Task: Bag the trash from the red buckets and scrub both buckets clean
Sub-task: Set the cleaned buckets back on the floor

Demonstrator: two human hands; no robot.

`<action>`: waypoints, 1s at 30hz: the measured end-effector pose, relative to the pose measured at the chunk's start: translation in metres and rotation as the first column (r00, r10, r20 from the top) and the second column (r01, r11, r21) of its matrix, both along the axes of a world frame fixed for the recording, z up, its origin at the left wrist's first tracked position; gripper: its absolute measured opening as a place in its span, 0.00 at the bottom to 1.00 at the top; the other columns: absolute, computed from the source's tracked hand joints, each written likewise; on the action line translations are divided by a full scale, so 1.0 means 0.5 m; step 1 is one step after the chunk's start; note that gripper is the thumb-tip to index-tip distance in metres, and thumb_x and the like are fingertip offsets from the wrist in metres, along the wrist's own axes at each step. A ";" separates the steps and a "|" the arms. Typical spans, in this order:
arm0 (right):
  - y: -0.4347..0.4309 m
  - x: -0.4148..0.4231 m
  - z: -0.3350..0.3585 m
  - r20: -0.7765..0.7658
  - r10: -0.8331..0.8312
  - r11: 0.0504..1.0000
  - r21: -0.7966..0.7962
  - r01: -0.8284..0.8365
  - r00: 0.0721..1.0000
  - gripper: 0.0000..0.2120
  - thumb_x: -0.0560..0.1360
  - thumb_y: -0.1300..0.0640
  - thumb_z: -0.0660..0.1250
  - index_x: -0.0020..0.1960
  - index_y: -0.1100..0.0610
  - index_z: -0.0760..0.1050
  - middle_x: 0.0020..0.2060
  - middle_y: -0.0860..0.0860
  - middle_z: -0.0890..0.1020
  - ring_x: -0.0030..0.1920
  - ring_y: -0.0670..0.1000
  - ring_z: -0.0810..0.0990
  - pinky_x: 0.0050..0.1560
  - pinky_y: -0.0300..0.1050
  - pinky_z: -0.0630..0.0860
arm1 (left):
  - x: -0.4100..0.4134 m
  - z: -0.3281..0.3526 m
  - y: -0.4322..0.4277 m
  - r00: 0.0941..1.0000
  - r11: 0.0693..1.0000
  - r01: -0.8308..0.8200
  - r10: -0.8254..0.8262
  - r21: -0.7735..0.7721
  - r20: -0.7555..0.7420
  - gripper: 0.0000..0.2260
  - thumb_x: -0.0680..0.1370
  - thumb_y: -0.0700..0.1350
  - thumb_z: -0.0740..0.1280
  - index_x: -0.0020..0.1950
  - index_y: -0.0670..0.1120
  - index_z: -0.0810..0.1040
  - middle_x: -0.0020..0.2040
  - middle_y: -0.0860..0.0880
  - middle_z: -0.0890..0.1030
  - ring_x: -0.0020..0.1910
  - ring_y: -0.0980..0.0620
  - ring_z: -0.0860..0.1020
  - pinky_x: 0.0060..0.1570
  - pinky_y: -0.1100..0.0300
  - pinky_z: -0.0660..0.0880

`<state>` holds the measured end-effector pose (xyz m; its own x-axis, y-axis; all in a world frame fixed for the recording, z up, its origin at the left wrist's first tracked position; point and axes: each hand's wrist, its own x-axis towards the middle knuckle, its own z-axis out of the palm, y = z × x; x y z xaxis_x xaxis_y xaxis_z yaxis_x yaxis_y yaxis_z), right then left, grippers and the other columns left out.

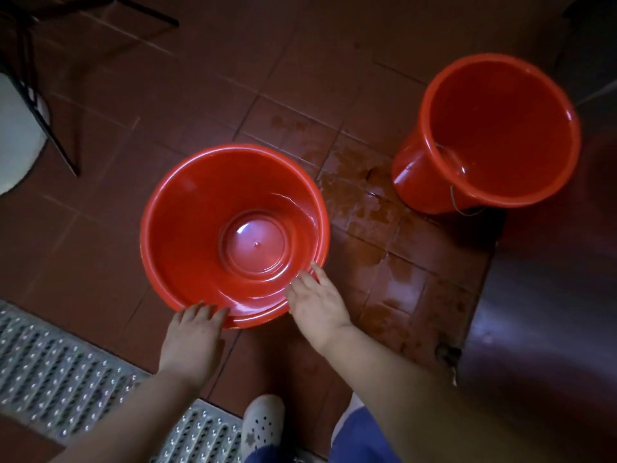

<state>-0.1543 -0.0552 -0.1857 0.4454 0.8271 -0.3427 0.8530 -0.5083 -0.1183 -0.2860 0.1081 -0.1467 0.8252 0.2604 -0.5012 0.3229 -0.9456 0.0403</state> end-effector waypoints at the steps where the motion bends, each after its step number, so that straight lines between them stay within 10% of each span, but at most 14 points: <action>1: -0.020 0.000 0.002 0.009 -0.016 1.000 -0.003 0.016 1.000 0.13 0.61 0.52 0.76 0.45 0.54 0.83 0.39 0.48 0.82 0.50 0.51 0.80 0.67 0.53 0.69 | 0.000 -0.002 -0.010 0.999 0.999 0.046 -0.046 0.001 0.026 0.26 0.49 0.41 0.80 0.45 0.46 0.83 0.38 0.45 0.82 0.41 0.40 0.82 0.42 0.47 0.78; 9: -0.222 -0.019 0.032 0.056 -0.280 0.959 -0.034 0.282 0.958 0.14 0.57 0.51 0.79 0.40 0.54 0.81 0.35 0.48 0.80 0.45 0.51 0.81 0.66 0.52 0.64 | 0.061 -0.026 -0.127 0.931 0.930 0.357 -0.349 -0.082 0.106 0.20 0.51 0.39 0.76 0.41 0.50 0.83 0.32 0.51 0.76 0.34 0.45 0.78 0.40 0.54 0.78; 14: -0.347 -0.042 0.046 0.021 -0.443 0.890 -0.111 0.442 0.896 0.19 0.52 0.48 0.81 0.40 0.53 0.82 0.36 0.47 0.82 0.45 0.51 0.82 0.63 0.54 0.72 | 0.121 -0.022 -0.223 0.831 0.827 0.550 -0.529 -0.114 0.172 0.18 0.63 0.42 0.53 0.38 0.48 0.83 0.30 0.49 0.76 0.32 0.45 0.78 0.39 0.57 0.78; 30: -0.541 -0.052 0.046 0.035 -0.651 0.746 -0.155 0.648 0.758 0.23 0.54 0.50 0.83 0.47 0.55 0.84 0.43 0.50 0.85 0.49 0.52 0.83 0.63 0.52 0.68 | 0.224 -0.026 -0.407 0.653 0.656 0.753 -0.737 -0.046 0.175 0.15 0.62 0.42 0.55 0.34 0.49 0.82 0.29 0.49 0.76 0.30 0.47 0.77 0.40 0.57 0.78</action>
<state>-0.1801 -0.3257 -0.1625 0.8480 0.2788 -0.4507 0.3085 -0.9512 -0.0080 -0.1741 -0.0953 -0.1596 0.7754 -0.5186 -0.3602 -0.5048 -0.8519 0.1395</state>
